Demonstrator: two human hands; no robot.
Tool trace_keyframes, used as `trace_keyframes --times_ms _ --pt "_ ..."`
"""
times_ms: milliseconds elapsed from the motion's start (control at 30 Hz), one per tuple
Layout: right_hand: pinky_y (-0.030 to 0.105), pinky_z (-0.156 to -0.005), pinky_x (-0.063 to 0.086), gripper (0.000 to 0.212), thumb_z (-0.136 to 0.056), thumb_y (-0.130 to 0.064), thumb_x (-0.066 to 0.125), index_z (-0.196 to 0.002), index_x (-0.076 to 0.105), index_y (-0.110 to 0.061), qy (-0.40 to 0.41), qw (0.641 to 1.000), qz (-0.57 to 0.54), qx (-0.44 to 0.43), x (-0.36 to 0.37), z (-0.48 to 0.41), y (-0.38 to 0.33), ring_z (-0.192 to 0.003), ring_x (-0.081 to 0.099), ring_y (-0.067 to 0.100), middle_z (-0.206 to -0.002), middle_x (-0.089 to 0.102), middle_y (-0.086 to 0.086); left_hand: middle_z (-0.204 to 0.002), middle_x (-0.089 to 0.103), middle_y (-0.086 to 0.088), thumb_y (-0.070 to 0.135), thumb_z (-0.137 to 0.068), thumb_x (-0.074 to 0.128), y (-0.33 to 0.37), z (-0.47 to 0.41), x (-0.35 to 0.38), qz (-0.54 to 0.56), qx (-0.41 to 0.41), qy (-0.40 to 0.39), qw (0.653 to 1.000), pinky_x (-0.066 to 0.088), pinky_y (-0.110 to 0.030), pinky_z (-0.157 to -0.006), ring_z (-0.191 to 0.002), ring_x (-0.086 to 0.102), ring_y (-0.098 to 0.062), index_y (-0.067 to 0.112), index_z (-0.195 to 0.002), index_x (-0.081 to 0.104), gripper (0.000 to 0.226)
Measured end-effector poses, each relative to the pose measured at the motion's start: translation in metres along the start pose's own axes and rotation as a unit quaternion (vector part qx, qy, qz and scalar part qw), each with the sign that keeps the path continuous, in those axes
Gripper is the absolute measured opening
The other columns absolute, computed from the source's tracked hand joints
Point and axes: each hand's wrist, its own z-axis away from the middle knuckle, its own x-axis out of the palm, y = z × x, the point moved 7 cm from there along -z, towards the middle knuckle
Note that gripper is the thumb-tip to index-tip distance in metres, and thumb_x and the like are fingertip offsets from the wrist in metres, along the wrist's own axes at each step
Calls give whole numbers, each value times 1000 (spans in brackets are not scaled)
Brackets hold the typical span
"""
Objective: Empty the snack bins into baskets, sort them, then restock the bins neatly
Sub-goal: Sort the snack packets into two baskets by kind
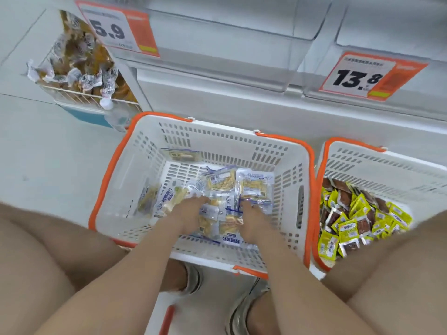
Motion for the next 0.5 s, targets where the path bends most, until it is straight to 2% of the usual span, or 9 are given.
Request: trace_keyframes --times_ms 67,133,200,233,300,333,400,433,500 --pt "49 -97 55 72 -96 -10 64 -155 24 -16 1 1000 -16 11 6 -7 0 -121 59 36 -152 38 15 -162 34 -2 -4 -91 61 -2 -9 8 -4 6 6 1000 50 -40 -105 -137 49 -29 32 -156 38 78" --pt "44 -93 56 86 -93 -8 66 -161 16 -20 1 999 -40 12 11 -15 0 -119 61 34 -151 42 15 -148 42 2 0 -89 67 -3 -17 8 24 3 44 999 51 -36 -100 -122 57 -26 33 -145 49 67" --pt "40 -82 56 91 -92 -12 69 -162 13 -24 -3 998 -60 2 15 -20 -3 -106 64 30 -131 57 14 -130 49 5 9 -89 71 -1 -19 0 10 -5 90 996 50 -36 -96 -115 58 -22 36 -130 57 51" --pt "40 -80 56 87 -92 -16 71 -160 18 -24 -3 998 -69 3 16 -22 -4 -101 65 29 -123 61 13 -125 52 5 16 -89 73 -1 -19 -5 -27 -18 107 994 47 -39 -98 -117 55 -23 37 -125 59 44" --pt "43 -83 58 72 -92 -22 71 -152 33 -23 17 995 -100 25 12 -24 -3 -101 65 29 -121 62 9 -116 56 4 30 -91 75 -2 -16 -16 -94 -49 121 987 37 -45 -102 -122 45 -27 40 -112 66 25" --pt "45 -86 58 61 -92 -25 70 -145 40 -21 45 992 -106 43 5 -23 -1 -102 65 29 -118 62 7 -109 58 4 36 -90 77 -4 -15 -19 -110 -58 114 986 33 -47 -103 -121 40 -27 39 -102 68 15" --pt "47 -88 58 42 -96 -30 67 -131 48 -16 123 980 -134 78 -13 -20 4 -100 66 30 -103 63 1 -99 60 7 42 -88 79 -11 -13 -21 -96 -59 95 989 32 -49 -107 -116 34 -24 34 -91 69 13" --pt "46 -89 58 41 -98 -30 65 -132 48 -14 154 967 -184 83 -22 -19 6 -102 67 31 -103 63 0 -100 63 7 41 -88 80 -14 -12 -20 -66 -51 80 993 33 -50 -109 -114 35 -22 32 -92 69 14" --pt "42 -94 54 55 -103 -24 62 -151 37 -12 172 941 -288 54 -39 -17 3 -120 63 35 -135 62 8 -108 67 3 30 -89 81 -15 -8 -23 45 -29 55 997 45 -48 -105 -110 51 -20 30 -92 68 14"
